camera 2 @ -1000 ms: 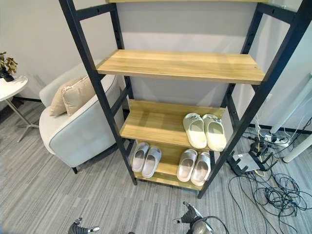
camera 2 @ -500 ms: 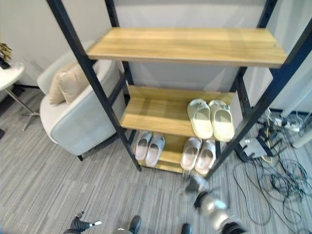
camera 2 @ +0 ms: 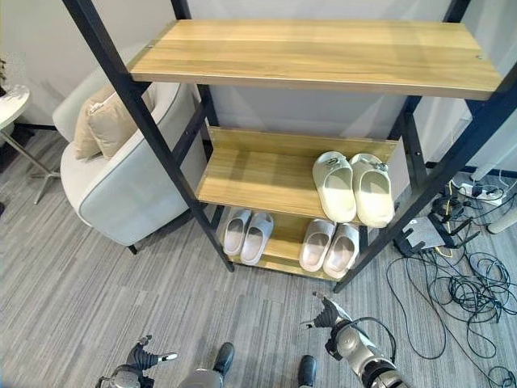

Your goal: Arrange the slippers neatly on the shoe rack.

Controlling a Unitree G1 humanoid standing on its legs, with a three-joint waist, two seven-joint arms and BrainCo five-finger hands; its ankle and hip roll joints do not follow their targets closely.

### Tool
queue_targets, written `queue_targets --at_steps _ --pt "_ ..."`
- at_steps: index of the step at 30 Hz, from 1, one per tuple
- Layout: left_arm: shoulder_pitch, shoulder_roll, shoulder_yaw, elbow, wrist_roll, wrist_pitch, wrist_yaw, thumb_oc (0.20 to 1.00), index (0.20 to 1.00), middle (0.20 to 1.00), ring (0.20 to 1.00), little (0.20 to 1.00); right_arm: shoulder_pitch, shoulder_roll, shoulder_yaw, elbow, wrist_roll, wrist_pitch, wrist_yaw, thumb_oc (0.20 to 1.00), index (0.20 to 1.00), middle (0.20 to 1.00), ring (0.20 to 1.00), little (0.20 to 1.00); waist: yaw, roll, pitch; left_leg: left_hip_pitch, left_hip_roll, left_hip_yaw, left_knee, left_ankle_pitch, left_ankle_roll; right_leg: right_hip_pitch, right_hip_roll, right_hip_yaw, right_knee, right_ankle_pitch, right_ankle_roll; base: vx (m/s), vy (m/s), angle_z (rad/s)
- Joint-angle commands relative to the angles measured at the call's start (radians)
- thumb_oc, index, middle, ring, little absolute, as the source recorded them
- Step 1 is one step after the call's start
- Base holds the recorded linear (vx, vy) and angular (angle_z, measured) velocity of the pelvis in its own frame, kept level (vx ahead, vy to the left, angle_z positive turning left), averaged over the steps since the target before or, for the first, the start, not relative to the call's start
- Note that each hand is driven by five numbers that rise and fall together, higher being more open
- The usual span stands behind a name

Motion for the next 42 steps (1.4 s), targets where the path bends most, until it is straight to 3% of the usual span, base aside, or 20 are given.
queue_targets --at_steps 1,26,42 --pt "-0.041 0.023 -0.042 0.045 0.005 -0.029 -0.005 1.0 1.0 1.0 1.0 1.0 -0.026 -0.01 -0.001 -0.04 0.035 -0.032 -0.026 1.0 1.0 1.0 1.0 1.0 0.013 -0.038 -0.038 -0.129 0.012 0.012 -0.005 0.069 -0.028 0.046 -0.078 -0.044 0.021 -0.076 0.097 0.0 0.004 0.06" --pt "-0.022 0.019 -0.036 0.013 -0.029 -0.047 0.013 1.0 1.0 1.0 1.0 1.0 -0.174 -0.116 0.001 -0.288 -0.02 -0.054 -0.11 1.0 1.0 1.0 1.0 1.0 0.012 -0.029 0.019 -0.171 0.018 0.011 -0.005 0.083 -0.023 -0.015 -0.076 -0.024 0.044 -0.07 0.098 0.0 0.0 0.0" --pt "-0.01 0.008 -0.041 -0.008 -0.038 -0.056 0.011 1.0 1.0 1.0 1.0 1.0 -0.193 -0.175 -0.087 -0.464 -0.021 -0.069 -0.163 1.0 1.0 1.0 1.0 1.0 -0.003 -0.033 0.019 -0.183 0.025 0.019 -0.005 0.079 -0.021 -0.036 -0.071 -0.01 0.044 -0.069 0.098 0.01 0.0 -0.02"
